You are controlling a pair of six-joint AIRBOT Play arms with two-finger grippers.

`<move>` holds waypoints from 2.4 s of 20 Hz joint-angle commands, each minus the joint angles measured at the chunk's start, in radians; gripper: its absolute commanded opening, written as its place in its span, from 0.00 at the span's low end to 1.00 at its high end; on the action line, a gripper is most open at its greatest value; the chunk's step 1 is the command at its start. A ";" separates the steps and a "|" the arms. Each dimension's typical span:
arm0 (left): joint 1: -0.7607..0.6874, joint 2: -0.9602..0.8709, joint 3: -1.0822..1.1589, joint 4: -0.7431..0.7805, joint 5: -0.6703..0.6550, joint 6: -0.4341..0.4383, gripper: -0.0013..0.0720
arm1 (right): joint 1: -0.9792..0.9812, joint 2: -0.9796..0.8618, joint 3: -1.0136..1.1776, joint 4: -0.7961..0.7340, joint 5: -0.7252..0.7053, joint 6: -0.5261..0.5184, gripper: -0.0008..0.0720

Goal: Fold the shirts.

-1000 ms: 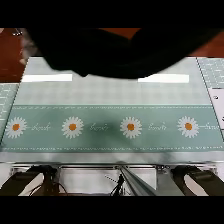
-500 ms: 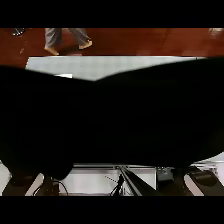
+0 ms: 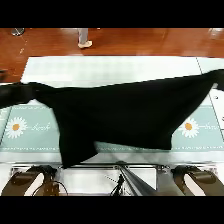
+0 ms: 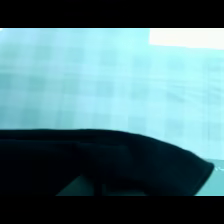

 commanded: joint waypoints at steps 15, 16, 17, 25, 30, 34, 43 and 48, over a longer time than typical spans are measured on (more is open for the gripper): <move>0.033 -0.574 0.197 -0.232 0.142 0.151 0.97 | -0.208 -0.728 0.206 0.140 -0.021 -0.087 0.87; 0.086 -0.573 0.210 -0.210 0.030 0.186 0.97 | -0.247 -0.725 0.202 0.093 0.062 -0.086 0.87; 0.147 -0.573 0.206 -0.172 -0.087 0.186 0.97 | -0.290 -0.718 0.188 0.088 0.123 -0.084 0.87; 0.515 -0.528 -0.195 -0.284 -0.313 0.281 0.97 | -0.528 -0.394 -0.454 0.488 -0.099 -0.255 0.87; 0.476 -0.531 -0.306 -0.358 -0.123 0.316 0.97 | -0.526 -0.327 -0.612 0.617 -0.082 -0.347 0.87; 0.370 -0.573 -0.330 -0.419 -0.055 0.336 0.97 | -0.526 -0.327 -0.615 0.618 -0.082 -0.345 0.87; 0.284 -0.658 -0.294 -0.420 -0.024 0.344 0.04 | -0.656 -0.328 -0.594 0.521 -0.072 -0.293 0.87; 0.284 -0.658 -0.282 -0.420 -0.041 0.351 0.04 | -0.656 -0.359 -0.673 0.500 -0.088 -0.245 0.87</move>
